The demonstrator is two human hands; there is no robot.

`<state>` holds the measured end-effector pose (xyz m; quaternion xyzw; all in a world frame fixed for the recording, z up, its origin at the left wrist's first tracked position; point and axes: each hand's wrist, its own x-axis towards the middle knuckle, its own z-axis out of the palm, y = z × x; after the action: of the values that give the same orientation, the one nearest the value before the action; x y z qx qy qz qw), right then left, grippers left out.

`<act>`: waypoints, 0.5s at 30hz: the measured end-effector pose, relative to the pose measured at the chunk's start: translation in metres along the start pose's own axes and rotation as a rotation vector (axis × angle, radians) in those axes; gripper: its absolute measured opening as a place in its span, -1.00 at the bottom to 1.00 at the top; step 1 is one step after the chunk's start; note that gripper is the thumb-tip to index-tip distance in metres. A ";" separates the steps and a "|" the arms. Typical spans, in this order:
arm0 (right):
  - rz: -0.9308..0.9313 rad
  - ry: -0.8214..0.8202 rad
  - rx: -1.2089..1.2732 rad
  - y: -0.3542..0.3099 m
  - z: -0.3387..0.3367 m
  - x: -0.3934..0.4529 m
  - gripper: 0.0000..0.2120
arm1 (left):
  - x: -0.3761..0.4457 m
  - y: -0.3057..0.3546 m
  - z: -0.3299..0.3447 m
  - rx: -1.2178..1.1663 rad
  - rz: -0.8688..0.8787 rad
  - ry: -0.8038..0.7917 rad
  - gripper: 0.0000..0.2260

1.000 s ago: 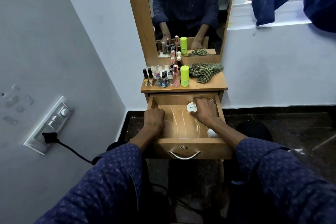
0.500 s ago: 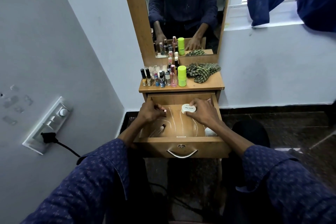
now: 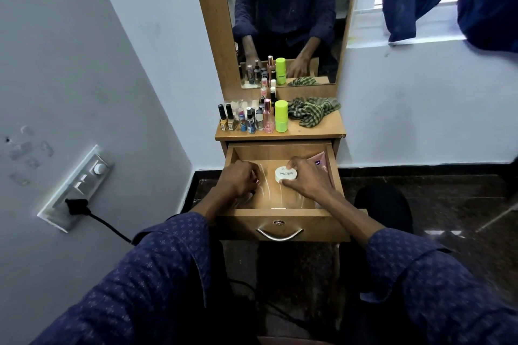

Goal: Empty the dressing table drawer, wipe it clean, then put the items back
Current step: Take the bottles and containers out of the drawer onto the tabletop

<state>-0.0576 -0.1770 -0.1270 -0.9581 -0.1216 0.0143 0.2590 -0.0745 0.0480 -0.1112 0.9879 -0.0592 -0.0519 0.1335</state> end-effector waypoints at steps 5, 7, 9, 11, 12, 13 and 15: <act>-0.020 0.007 -0.023 0.000 -0.001 -0.002 -0.51 | -0.001 -0.001 0.007 0.064 -0.007 -0.094 -0.84; -0.034 0.014 -0.032 -0.002 -0.001 -0.003 -0.52 | -0.004 -0.001 0.008 0.117 -0.008 -0.124 -0.83; -0.045 0.019 -0.046 -0.002 0.000 -0.003 -0.53 | -0.005 -0.001 0.007 0.183 -0.003 -0.149 -0.82; -0.058 0.021 -0.048 -0.002 0.000 -0.003 -0.54 | -0.005 0.000 0.004 0.240 0.001 -0.193 -0.75; -0.063 0.021 -0.046 -0.002 0.001 -0.003 -0.54 | -0.005 0.001 0.002 0.271 0.003 -0.223 -0.69; -0.066 0.022 -0.042 -0.001 0.001 -0.003 -0.54 | -0.005 0.002 0.001 0.302 0.004 -0.254 -0.64; -0.073 0.023 -0.032 0.000 0.002 -0.001 -0.54 | -0.004 0.004 0.001 0.352 0.009 -0.293 -0.60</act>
<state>-0.0591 -0.1765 -0.1292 -0.9571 -0.1537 -0.0083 0.2456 -0.0791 0.0444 -0.1112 0.9776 -0.0903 -0.1832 -0.0505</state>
